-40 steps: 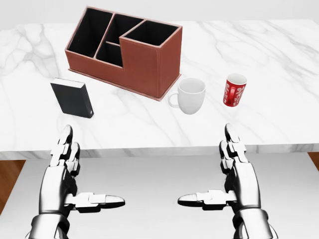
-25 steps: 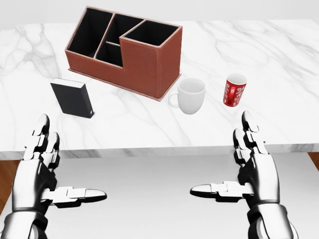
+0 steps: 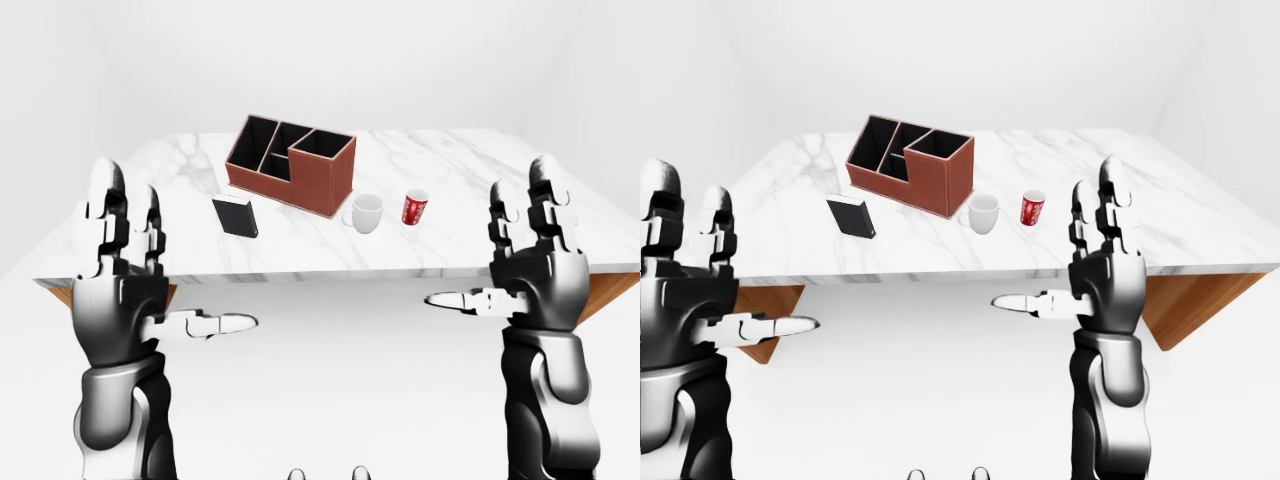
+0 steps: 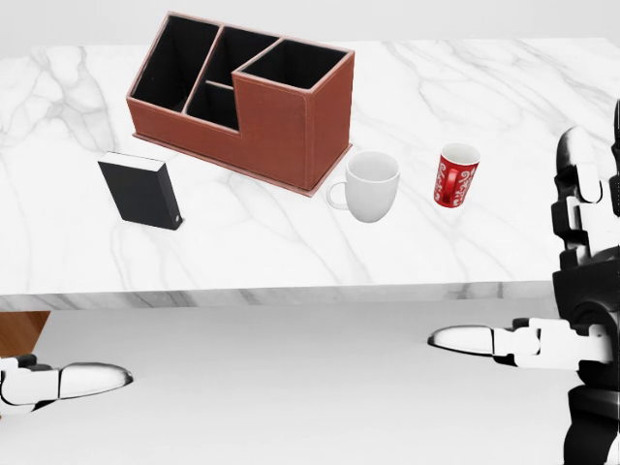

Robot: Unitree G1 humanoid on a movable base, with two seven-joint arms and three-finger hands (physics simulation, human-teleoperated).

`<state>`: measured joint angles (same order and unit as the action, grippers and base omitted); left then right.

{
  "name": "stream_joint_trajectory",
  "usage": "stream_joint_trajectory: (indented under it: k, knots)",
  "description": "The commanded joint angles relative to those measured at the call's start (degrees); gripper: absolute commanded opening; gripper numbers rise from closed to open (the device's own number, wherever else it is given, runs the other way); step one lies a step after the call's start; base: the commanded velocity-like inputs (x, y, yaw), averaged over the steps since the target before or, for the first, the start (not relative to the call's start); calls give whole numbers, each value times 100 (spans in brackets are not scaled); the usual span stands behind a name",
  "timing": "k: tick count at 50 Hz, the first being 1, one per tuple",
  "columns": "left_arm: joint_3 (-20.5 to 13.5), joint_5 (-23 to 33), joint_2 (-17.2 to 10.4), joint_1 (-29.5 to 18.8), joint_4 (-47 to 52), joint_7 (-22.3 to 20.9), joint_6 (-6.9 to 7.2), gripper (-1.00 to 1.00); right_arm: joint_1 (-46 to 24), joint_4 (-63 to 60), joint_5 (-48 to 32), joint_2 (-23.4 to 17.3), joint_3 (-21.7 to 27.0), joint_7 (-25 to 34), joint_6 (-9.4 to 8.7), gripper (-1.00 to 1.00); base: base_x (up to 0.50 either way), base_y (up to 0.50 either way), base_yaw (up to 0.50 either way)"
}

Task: Pick up the red mug and place it to the right of the caddy.

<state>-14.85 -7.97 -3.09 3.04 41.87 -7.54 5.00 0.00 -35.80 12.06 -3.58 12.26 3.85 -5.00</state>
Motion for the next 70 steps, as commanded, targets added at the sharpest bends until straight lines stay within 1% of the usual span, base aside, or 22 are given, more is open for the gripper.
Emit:
stream_joint_trajectory:
  k: [1, 4, 12, 21, 26, 39, 46, 58, 63, 66, 70]
  knots:
    - [-202, -100, 26, 39, 684, 1, 0, 100, 51, -277, 221, 20, 139, 37, 0, 96, 0, 0, 0]
    - [-251, -158, 36, 67, 758, -25, 0, 100, 145, -159, 219, 31, 74, 153, 0, 96, 12, 0, 0]
    - [-402, -317, 3, 20, 829, -11, 0, 100, 123, -160, 300, 15, 99, 166, 0, 96, 36, 0, 0]
    - [-459, -353, -23, 47, 877, -38, 0, 100, 186, -401, 397, 16, 158, 180, 0, 96, 38, 0, 0]
    - [-436, -304, 0, 85, 829, -71, 0, 100, 222, -453, 432, 24, 193, 214, 0, 96, 37, 0, 0]
    - [-578, -413, -8, 52, 998, -80, 0, 100, 254, -618, 539, 37, 262, 209, 0, 96, 38, 0, 0]
    - [-545, -397, -19, 45, 1008, -67, 0, 100, 222, -660, 654, 18, 359, 180, 0, 96, 38, 0, 0]
    - [-612, -451, -28, 50, 1118, -68, 0, 100, 257, -703, 697, 21, 315, 204, 0, 96, 40, 0, 0]
    - [-529, -312, -15, 58, 929, -87, 0, 100, 261, -705, 756, 29, 367, 207, 0, 96, 43, 0, 0]
    - [-607, -391, -25, 68, 1072, -84, 0, 100, 298, -755, 752, 31, 346, 213, 0, 96, 43, 0, 0]
    - [-598, -345, -9, 85, 998, -106, 0, 100, 319, -800, 765, 38, 352, 225, 0, 96, 45, 0, 0]
